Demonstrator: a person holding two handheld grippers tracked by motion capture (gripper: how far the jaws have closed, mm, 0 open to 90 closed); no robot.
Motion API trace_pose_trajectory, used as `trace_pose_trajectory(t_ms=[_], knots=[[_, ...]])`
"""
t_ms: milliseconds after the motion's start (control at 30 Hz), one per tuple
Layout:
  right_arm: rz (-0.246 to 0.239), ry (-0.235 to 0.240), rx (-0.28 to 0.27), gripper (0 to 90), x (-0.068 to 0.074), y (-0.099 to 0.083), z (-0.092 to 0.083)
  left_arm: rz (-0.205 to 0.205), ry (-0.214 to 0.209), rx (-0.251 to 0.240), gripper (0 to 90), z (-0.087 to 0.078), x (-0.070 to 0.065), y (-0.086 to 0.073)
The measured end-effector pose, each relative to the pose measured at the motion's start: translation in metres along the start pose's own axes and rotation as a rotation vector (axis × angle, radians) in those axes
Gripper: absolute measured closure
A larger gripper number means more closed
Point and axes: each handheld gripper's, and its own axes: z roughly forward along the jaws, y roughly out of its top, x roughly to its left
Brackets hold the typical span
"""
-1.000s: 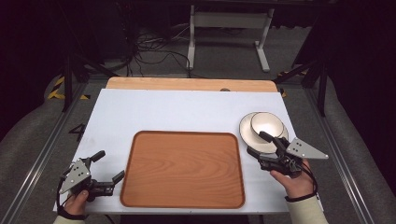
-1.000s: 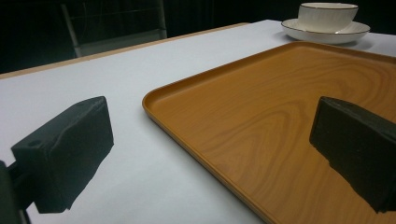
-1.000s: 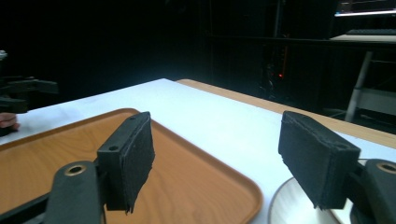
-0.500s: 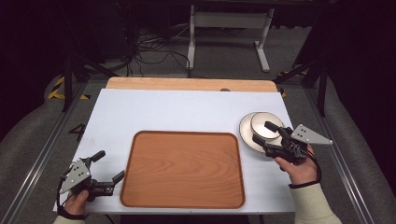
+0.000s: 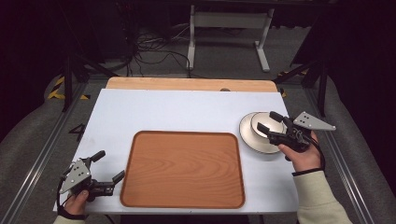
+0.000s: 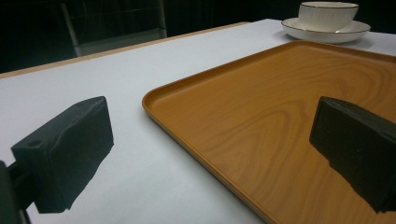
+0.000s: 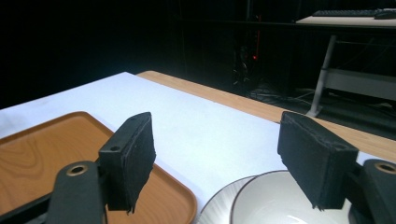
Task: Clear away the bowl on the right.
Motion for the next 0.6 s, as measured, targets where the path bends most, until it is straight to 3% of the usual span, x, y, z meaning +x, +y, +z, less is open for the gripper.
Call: trace_pose_trajectory(t_ms=[333, 467, 600], knots=[[-0.018, -0.05, 0.032, 28.2, -0.018, 0.01, 0.006, 0.0, 0.0, 0.0, 0.2, 0.0, 0.0, 0.0], [0.031, -0.058, 0.037, 30.5, -0.026, 0.011, 0.006, 0.0, -0.003, 0.005, 0.3, 0.0, 0.0, 0.0], [0.03, -0.077, 0.07, 31.9, -0.033, 0.013, 0.007, 0.001, -0.002, 0.005, 0.3, 0.0, 0.0, 0.0]])
